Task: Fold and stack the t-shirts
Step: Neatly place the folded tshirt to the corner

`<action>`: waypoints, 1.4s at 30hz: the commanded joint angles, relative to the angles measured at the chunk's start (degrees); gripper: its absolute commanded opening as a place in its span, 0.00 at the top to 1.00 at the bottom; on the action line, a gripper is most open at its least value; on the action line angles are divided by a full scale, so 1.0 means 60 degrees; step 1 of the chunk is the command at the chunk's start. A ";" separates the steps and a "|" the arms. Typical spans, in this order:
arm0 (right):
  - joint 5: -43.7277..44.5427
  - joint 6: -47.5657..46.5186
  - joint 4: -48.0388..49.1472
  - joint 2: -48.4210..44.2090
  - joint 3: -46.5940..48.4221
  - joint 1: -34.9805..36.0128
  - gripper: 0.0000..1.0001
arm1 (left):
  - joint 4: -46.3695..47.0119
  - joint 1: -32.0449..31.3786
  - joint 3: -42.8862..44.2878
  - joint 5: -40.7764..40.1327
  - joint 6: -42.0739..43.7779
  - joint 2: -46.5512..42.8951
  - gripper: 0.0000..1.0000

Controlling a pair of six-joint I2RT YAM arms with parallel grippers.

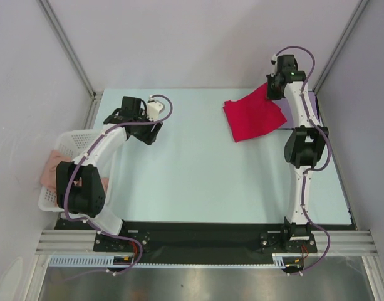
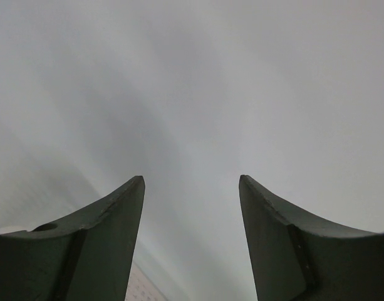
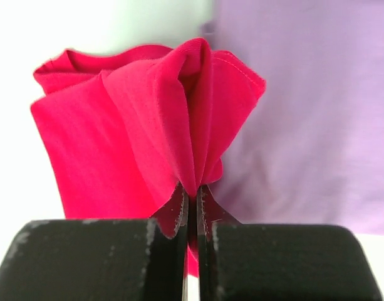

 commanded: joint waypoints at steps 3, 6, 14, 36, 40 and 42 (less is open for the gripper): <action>0.1675 -0.0846 -0.0382 -0.0621 0.0436 -0.0173 1.00 | 0.0093 0.0077 0.0114 -0.0378 0.0341 -0.0240 0.33; 0.1823 -0.1125 -0.0368 -0.0797 0.0494 -0.0612 1.00 | 0.0093 0.0077 0.0099 -0.0436 0.0385 -0.0240 0.33; 0.1779 -0.1330 -0.0280 -0.1397 0.0963 -0.0876 1.00 | 0.0079 0.0091 0.0099 -0.0510 0.0386 -0.0254 0.33; 0.1633 -0.0672 0.1023 -0.0900 0.1740 -0.2018 1.00 | 0.0225 0.0077 -0.0091 -0.0773 0.0532 -0.0210 0.33; 0.1004 0.0015 0.1565 -0.0666 0.1389 -0.2428 1.00 | 0.0269 0.0091 -0.0179 -0.0832 0.0547 -0.0196 0.34; 0.0945 0.0410 0.1814 -0.0490 0.1141 -0.2706 1.00 | 0.0284 0.0077 -0.0194 -0.0876 0.0547 -0.0166 0.34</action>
